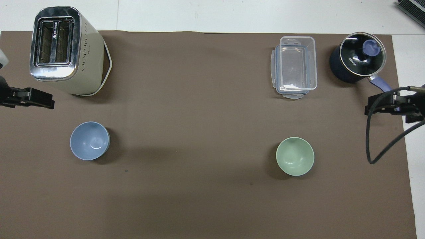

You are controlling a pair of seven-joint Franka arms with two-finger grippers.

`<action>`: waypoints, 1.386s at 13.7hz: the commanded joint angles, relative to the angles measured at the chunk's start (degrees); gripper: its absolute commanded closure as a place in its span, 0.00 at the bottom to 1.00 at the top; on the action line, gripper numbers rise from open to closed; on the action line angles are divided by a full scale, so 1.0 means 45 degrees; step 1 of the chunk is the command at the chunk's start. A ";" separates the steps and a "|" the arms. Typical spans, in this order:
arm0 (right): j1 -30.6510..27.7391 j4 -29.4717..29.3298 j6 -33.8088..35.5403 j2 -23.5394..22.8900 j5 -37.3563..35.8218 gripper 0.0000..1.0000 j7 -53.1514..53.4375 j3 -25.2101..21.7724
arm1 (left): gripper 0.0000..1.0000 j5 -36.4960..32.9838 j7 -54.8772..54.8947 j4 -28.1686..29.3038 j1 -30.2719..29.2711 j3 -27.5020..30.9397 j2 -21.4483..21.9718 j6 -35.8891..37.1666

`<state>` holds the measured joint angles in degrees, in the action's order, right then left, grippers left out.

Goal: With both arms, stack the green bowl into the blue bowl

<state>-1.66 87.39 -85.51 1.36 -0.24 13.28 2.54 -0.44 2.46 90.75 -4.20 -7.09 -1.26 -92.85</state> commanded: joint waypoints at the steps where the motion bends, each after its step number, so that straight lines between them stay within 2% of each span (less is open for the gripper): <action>1: 0.0017 0.0404 -0.0061 0.0322 -0.0259 0.00 0.0173 0.0081 | 0.00 -0.0272 0.0215 0.0376 -0.0004 0.0032 0.0356 -0.0224; 3: 0.0017 0.0385 -0.0022 0.0322 -0.0220 0.00 0.0134 0.0100 | 0.00 -0.0272 0.0273 0.0498 -0.0004 0.0032 0.0398 -0.0401; 6: 0.0017 0.0346 -0.0002 0.0303 -0.0161 0.00 -0.0022 0.0100 | 0.00 -0.0253 0.1715 0.0557 -0.0043 0.0149 0.0417 -0.0459; 10: -0.0003 0.0307 -0.0100 0.0264 -0.0064 0.00 -0.0335 0.0081 | 0.00 -0.0253 0.1816 0.1219 -0.0530 0.0169 0.0593 -0.0537; 15: -0.0003 0.0307 -0.0100 0.0264 -0.0024 0.00 -0.0277 0.0100 | 0.00 -0.0233 0.1836 0.4107 -0.1039 0.0188 0.1802 -0.2195; 19: -0.0003 0.0326 -0.0100 0.0264 -0.0005 0.00 -0.0276 0.0081 | 0.00 -0.0233 0.1836 0.5086 -0.1020 0.0188 0.1901 -0.2763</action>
<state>-1.58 87.47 -85.51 1.41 -0.25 12.92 2.77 -0.55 10.10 109.46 -8.52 -6.01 4.79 -102.59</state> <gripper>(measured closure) 0.000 0.000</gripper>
